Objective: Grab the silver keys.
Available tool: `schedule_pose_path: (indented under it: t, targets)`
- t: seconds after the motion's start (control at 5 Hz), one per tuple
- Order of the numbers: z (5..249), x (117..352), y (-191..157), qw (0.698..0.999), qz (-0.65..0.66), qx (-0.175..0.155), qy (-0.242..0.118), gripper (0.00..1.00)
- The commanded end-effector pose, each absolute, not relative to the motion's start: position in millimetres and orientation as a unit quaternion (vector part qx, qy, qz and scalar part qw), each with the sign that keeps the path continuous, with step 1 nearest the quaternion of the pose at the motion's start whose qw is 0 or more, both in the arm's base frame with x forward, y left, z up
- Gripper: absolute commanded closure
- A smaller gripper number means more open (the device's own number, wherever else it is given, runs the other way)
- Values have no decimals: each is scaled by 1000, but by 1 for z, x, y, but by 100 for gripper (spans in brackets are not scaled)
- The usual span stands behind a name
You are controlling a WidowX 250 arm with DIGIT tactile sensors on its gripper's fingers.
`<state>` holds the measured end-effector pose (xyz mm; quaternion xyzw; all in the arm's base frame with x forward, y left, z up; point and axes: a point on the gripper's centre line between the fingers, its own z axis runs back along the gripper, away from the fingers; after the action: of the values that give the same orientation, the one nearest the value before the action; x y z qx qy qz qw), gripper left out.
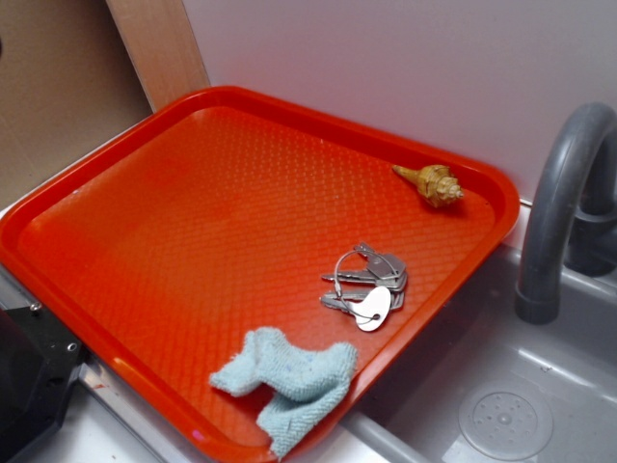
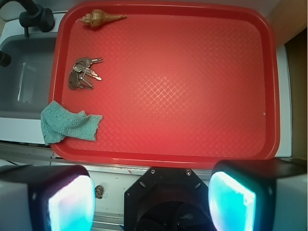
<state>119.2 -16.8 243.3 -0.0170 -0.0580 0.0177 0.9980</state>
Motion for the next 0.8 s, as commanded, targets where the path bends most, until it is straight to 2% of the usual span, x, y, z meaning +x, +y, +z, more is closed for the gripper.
schedule_pose_path:
  t: [0.0,0.2,0.4,0.6]
  targets:
    - [243,119,-17,998,18,-17,-58,0]
    - [198,169,-35,996,43,-51,-57,0]
    - [182,218,-69,985,122,-77,-97,0]
    - [158,237,-75,976,150,-117,-108,0]
